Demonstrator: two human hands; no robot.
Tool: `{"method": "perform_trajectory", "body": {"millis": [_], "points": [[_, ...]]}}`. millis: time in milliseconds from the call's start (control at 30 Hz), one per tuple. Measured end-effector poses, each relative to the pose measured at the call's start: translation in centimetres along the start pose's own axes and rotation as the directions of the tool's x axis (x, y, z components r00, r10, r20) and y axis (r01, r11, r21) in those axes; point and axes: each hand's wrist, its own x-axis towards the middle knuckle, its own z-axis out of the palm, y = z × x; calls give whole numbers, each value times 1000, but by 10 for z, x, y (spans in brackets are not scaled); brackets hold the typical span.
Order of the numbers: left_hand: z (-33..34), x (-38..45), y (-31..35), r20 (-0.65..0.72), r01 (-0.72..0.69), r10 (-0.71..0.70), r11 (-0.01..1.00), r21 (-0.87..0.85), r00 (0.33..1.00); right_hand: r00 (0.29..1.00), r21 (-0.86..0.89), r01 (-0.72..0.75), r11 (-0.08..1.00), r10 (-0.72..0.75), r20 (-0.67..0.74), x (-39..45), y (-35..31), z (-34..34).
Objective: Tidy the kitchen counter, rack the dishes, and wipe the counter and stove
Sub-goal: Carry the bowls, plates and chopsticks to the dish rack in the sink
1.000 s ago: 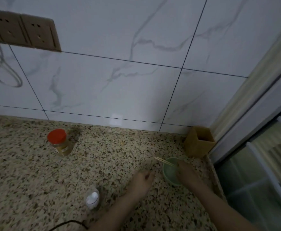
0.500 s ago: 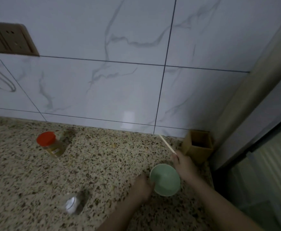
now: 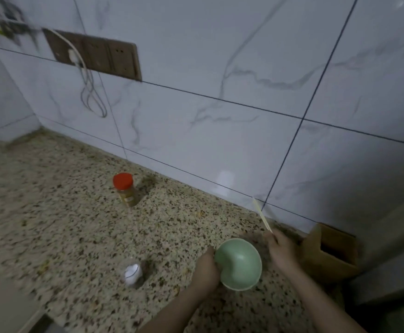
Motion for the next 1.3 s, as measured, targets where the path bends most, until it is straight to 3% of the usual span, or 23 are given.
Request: {"method": "perform_trajectory", "body": {"millis": [167,300,500,633,833,1133,1300], "points": [[-82,-9,-9,-163,44,-83,972,-232,983,999,46,39,998,-40,7,3,-49,45],[-157,-32,-40,-316,42,-166,930,-364,934,982,33,153,988,-156,109,-15,-106,92],[-256,-97,-117,-419,66,-308,863,-500,854,948,35,271,962,-273,166,-70,-201,176],[-321,-169,-189,-490,54,-364,841,-538,792,887,47,374,926,-372,273,-135,-261,254],[-404,-275,-306,-661,49,-438,853,-520,610,742,120,486,866,-481,467,-235,-341,392],[-475,-365,-431,-665,120,-640,749,-652,385,479,184,604,776,-537,695,-347,-414,530],[-516,-394,-483,-682,172,-701,712,-680,209,224,260,724,638,-575,787,-384,-467,609]]}}
